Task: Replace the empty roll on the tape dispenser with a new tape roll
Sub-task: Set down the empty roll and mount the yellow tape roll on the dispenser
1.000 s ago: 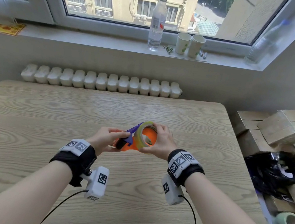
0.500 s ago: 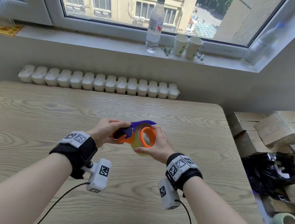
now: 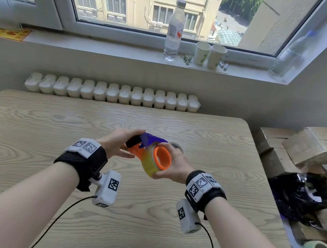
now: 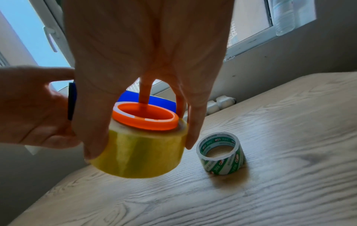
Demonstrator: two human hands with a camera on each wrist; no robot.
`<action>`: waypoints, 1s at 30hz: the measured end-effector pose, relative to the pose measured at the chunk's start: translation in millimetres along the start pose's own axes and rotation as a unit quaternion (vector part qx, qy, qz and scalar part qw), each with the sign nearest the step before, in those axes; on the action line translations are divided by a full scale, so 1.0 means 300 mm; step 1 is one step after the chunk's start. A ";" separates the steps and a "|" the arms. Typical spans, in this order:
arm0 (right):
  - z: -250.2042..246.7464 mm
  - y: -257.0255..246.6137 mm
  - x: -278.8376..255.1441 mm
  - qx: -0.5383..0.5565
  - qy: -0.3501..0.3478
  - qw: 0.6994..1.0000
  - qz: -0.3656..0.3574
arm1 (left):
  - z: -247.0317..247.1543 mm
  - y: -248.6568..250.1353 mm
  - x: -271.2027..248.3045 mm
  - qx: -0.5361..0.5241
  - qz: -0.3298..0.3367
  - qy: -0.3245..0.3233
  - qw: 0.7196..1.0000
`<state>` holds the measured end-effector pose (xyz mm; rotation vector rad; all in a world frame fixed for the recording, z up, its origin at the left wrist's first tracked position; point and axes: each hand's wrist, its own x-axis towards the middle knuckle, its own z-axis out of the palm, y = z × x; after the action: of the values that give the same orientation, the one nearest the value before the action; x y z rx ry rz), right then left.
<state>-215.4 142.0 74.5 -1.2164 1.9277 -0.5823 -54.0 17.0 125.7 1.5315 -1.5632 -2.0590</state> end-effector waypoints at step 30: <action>0.010 -0.067 -0.017 0.277 -0.027 0.959 0.054 | 0.064 -0.105 -0.031 -0.151 0.085 -0.154 0.973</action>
<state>-200.8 137.7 88.8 -0.7535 1.6144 -0.9420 -50.5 49.3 106.0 0.9779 -1.3290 -2.3837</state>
